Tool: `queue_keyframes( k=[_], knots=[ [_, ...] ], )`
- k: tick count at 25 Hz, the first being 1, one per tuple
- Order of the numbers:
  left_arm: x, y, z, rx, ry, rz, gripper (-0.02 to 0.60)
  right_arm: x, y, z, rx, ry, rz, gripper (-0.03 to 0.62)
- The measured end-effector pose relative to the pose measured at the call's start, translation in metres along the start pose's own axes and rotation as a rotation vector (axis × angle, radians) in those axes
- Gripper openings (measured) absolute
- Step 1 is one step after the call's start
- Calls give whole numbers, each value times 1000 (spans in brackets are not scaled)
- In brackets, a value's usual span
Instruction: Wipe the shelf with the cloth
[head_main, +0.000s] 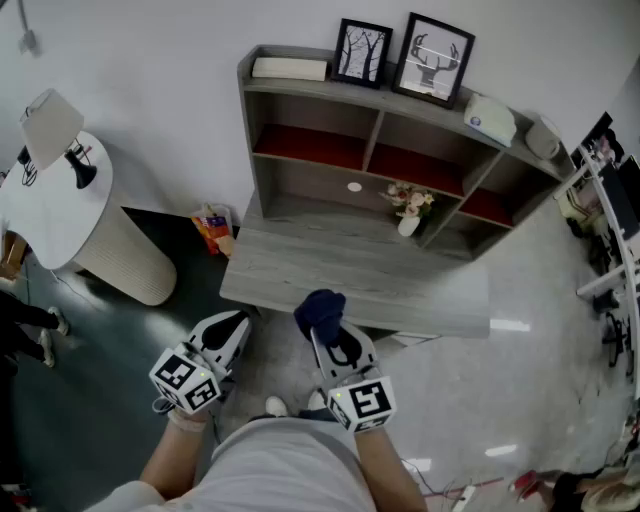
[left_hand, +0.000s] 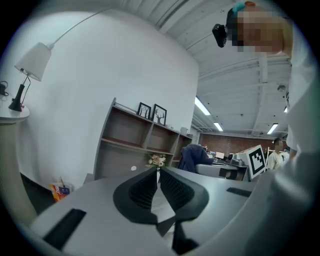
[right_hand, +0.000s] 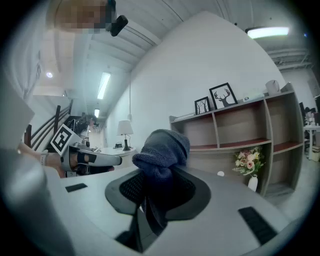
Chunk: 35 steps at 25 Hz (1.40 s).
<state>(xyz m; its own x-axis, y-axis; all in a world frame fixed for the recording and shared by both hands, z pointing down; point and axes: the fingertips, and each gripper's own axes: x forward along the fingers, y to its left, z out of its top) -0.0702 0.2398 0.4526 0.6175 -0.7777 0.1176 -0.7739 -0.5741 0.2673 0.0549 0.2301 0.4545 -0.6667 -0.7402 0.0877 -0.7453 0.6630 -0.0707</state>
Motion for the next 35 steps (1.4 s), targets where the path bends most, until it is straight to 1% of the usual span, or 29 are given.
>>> queue_keyframes(
  k=[13, 18, 22, 29, 35],
  knots=[
    [42, -27, -3, -2, 22, 39, 17, -16, -51, -1, 32, -1, 19, 89],
    [62, -39, -6, 13, 42, 68, 17, -26, -77, -1, 74, -17, 47, 89],
    [75, -45, -11, 13, 56, 88, 17, -29, -92, -12, 107, -8, 61, 89],
    [90, -30, -18, -5, 72, 110, 17, -10, -107, -22, 129, 8, 77, 89],
    [109, 3, -12, -16, 66, 99, 17, 26, -124, -22, 143, 14, 62, 89]
  ],
)
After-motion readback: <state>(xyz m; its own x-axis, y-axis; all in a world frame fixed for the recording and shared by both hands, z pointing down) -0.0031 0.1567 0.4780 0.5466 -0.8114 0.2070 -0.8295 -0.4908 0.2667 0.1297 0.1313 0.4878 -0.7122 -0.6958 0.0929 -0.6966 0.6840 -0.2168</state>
